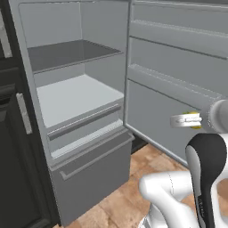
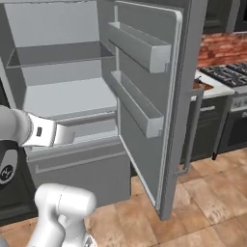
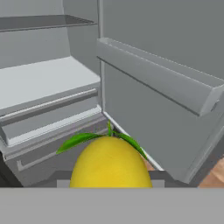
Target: Retrieve a lemon from the fridge and place it on the cutting board with the fish.
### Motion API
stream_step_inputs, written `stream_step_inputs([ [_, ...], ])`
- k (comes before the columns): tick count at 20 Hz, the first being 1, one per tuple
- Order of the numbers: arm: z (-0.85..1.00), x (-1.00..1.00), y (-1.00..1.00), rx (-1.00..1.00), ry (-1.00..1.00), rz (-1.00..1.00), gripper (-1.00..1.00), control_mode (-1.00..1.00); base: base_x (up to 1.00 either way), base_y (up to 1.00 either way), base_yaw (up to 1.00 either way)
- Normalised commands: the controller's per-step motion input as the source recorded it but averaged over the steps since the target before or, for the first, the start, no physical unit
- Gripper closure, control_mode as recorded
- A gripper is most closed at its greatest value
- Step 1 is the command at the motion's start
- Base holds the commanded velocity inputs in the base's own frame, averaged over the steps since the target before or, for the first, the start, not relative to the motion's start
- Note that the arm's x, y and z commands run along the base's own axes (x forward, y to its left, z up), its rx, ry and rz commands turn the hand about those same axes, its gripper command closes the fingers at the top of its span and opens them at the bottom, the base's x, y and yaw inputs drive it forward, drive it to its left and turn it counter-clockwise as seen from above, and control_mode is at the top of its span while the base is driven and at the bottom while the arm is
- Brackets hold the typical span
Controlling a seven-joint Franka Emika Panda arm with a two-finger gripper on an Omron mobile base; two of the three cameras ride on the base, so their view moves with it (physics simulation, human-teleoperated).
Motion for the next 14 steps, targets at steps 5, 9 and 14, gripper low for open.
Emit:
stream_step_inputs([
  [5,0.0,0.0,0.0,0.0,0.0,0.0,1.0,1.0,-0.53,0.0,-0.39],
  [9,0.0,0.0,0.0,0.0,0.0,0.0,1.0,1.0,-0.5,0.0,-0.41],
  [14,0.0,0.0,0.0,0.0,0.0,0.0,1.0,1.0,-0.43,0.0,-0.43],
])
